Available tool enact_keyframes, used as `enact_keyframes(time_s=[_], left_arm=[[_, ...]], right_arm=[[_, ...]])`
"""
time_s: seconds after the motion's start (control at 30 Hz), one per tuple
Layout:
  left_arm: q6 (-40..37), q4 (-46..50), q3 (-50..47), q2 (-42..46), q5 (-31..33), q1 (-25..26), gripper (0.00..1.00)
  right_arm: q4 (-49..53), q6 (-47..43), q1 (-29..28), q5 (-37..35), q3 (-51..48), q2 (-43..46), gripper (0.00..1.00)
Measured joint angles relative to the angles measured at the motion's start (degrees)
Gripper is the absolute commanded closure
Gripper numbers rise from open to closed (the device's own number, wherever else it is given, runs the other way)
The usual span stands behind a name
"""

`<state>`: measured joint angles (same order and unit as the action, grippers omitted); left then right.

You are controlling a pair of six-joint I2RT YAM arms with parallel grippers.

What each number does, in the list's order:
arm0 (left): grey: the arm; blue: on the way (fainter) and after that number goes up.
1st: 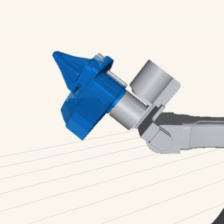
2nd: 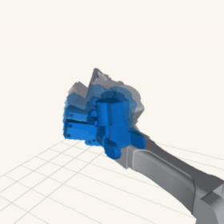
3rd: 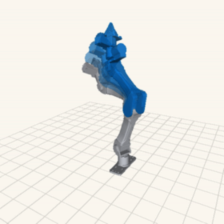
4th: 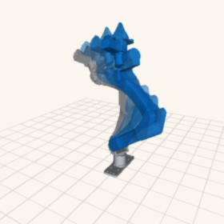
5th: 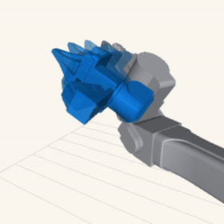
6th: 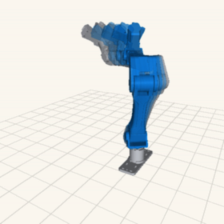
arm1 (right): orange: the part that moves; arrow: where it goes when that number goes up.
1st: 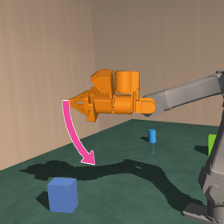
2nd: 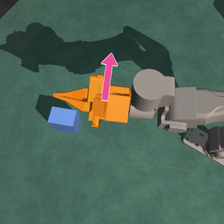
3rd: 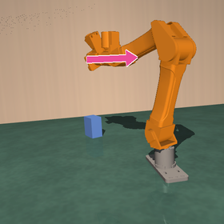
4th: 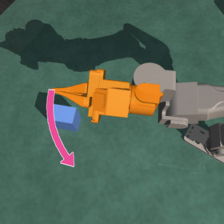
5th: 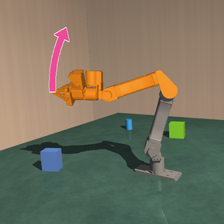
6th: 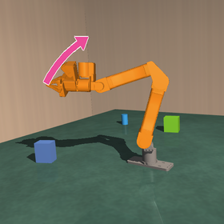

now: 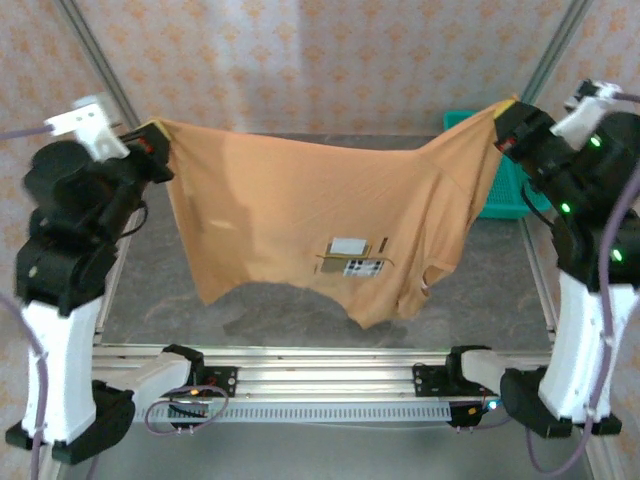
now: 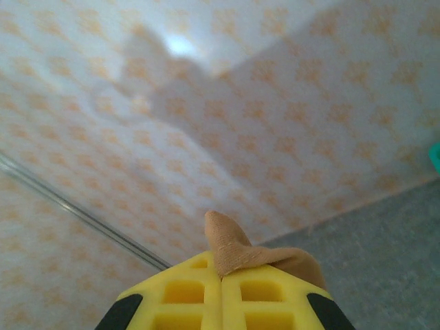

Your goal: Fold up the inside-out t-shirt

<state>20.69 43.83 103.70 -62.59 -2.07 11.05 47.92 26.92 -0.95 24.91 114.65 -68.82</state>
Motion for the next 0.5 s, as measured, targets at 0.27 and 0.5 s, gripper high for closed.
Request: enact_keyframes(time_s=[0.27,0.5], left_arm=[[-0.2,-7.1,-4.7,-28.1,-1.6,-5.1,1.0],[-1.3,-6.3,10.1,-55.4,-2.0,-6.6,0.34]], right_arm=[[-7.8,0.0,-2.2,-0.5,-5.2,-24.7,1.0],[-3.3,0.2,-4.3,-1.3,14.6,-55.2,0.51]])
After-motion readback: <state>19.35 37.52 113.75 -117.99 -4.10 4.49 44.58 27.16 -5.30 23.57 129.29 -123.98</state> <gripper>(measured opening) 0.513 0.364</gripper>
